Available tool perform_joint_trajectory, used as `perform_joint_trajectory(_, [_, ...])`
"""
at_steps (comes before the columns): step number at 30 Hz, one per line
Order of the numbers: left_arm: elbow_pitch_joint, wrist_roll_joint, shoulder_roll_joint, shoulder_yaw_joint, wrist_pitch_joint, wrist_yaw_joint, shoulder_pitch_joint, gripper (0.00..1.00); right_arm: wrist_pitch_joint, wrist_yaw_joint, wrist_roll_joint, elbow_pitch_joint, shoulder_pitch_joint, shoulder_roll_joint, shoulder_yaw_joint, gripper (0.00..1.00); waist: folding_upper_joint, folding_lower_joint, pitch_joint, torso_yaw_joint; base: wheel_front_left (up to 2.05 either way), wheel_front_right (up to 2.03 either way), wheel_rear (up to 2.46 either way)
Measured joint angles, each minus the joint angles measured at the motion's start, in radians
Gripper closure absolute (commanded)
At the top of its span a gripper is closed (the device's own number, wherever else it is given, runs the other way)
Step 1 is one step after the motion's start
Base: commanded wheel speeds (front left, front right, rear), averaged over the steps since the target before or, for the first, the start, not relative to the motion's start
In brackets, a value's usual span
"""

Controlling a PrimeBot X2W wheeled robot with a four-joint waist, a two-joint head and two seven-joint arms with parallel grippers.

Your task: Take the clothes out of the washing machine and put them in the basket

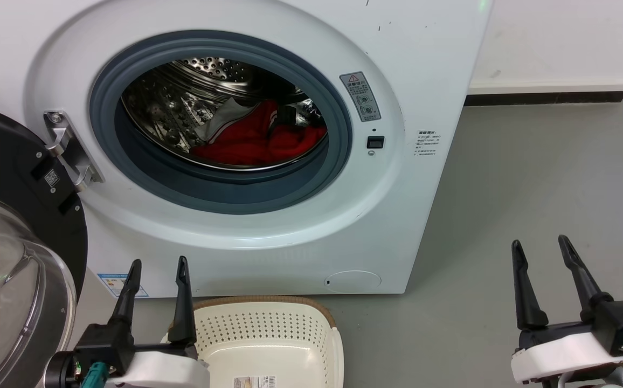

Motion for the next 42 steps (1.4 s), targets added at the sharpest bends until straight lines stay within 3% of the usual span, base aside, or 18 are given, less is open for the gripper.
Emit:
perform_joint_trajectory(4, [0.017,0.063,0.000,-0.003,-0.007,-0.007,0.005,0.00,-0.008,0.000,-0.024,0.030,0.002,-0.001,0.006,0.00,0.0000,0.0000,-0.001,-0.002,0.00,0.00,0.00])
perform_joint_trajectory(12, [0.044,0.147,0.008,-0.023,-0.022,0.024,0.009,0.00,-0.019,0.000,-0.084,0.035,0.002,-0.001,0.022,0.00,0.0000,0.0000,0.001,-0.005,0.00,0.00,0.00])
perform_joint_trajectory(19, [0.053,0.161,0.005,-0.022,-0.033,0.024,0.010,0.00,-0.034,0.000,-0.029,0.048,0.002,-0.001,0.019,0.00,0.0000,0.0000,0.004,-0.005,0.00,0.00,0.00])
perform_joint_trajectory(25, [0.061,0.109,-0.013,0.023,-0.035,-0.009,0.013,0.00,-0.035,0.000,0.013,0.077,0.001,-0.002,0.014,0.00,0.0000,0.0000,0.006,-0.007,0.00,0.00,0.00])
perform_joint_trajectory(42, [0.059,0.144,-0.031,0.056,-0.035,-0.054,0.013,0.00,-0.035,0.000,0.016,0.100,-0.006,-0.002,0.023,0.00,0.0000,0.0000,0.019,-0.026,0.00,0.00,0.00])
